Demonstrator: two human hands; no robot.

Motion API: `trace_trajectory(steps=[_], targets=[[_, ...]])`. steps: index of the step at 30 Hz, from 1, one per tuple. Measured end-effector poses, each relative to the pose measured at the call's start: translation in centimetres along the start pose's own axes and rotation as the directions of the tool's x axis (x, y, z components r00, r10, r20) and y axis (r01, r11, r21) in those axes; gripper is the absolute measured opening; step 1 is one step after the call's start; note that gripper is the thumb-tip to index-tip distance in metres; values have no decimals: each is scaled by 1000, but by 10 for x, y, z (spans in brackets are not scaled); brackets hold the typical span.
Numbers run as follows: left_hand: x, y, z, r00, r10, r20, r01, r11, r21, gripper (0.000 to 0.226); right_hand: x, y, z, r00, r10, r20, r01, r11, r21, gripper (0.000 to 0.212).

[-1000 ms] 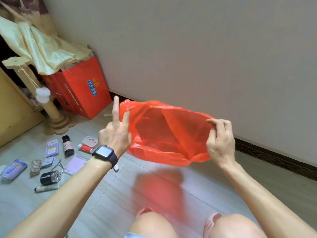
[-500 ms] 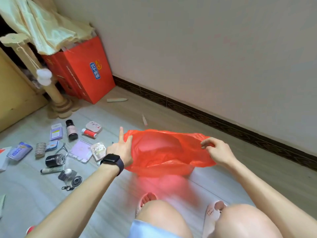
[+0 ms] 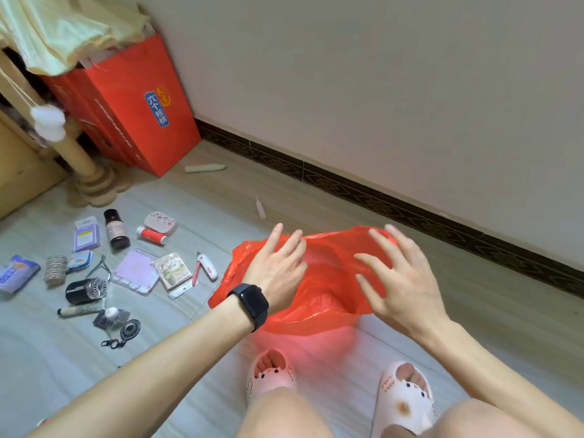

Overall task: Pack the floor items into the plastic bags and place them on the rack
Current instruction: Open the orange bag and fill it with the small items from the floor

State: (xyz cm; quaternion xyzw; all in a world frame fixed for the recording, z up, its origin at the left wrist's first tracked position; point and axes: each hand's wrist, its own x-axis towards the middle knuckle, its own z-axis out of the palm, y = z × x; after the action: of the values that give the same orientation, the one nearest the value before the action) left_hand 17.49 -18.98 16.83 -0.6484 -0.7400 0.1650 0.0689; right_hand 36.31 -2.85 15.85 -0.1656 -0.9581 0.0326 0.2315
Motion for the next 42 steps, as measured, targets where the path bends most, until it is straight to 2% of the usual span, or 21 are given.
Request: trace_trajectory(steps=[3,4,6,8,10,13,16,19,23,24,25,28,29,30,32,33,34,36,38,40,42], targets=[[23,-1,7,986,1,167,-7,999,36,36,21,-2,18,986,-167,15,167,986,-4,27],[28,-3,11,979,-30,202,19,998,57,37,27,1,27,977,-199,77,201,979,-29,28],[35,-7,24,963,-86,254,70,995,70,39,34,14,47,927,-193,322,231,969,-85,39],[38,-12,45,943,-136,304,121,990,66,46,35,35,70,791,-94,604,224,964,-143,62],[37,-19,69,896,-191,401,180,982,64,69,29,58,94,643,15,766,229,950,-211,91],[34,-26,119,808,-215,549,198,976,92,101,16,80,135,523,105,846,195,951,-239,121],[35,-26,163,777,-171,606,191,981,31,115,5,81,174,460,136,877,191,950,-248,133],[42,-25,195,788,-117,605,189,980,-57,123,1,83,198,429,205,880,154,943,-295,128],[52,-30,216,760,-88,644,206,972,-110,118,12,85,206,309,337,889,121,914,-388,107],[54,-30,215,767,-71,638,184,976,-113,110,18,79,203,315,324,892,121,918,-376,97],[58,-30,212,790,-46,612,156,979,-129,96,23,71,200,373,256,892,129,938,-323,83],[71,-20,199,924,72,376,-18,989,-144,39,27,42,197,687,-171,706,334,938,-97,24],[76,-16,195,952,114,285,-78,987,-137,26,29,33,196,723,-281,631,385,923,-30,12],[82,-14,192,967,140,215,-114,986,-125,19,34,27,198,697,-331,636,420,907,11,14],[95,-11,189,979,107,175,-94,992,-81,21,39,24,208,545,-278,791,432,902,18,34],[101,-13,190,972,55,227,-42,997,-62,27,41,32,211,475,-203,856,431,902,-25,39],[104,-16,194,948,0,319,16,999,-45,36,42,45,212,444,-137,886,433,898,-77,44],[101,-27,208,878,-80,471,75,997,31,60,40,79,211,420,-16,907,375,914,-157,56],[88,-35,224,821,-63,568,25,997,75,72,39,107,206,357,58,932,259,953,-159,77],[79,-34,230,829,-19,560,57,997,-50,88,41,111,204,305,39,951,241,963,-117,92],[82,-28,222,861,-17,509,125,976,-180,87,45,101,204,330,61,942,221,965,-140,99]])
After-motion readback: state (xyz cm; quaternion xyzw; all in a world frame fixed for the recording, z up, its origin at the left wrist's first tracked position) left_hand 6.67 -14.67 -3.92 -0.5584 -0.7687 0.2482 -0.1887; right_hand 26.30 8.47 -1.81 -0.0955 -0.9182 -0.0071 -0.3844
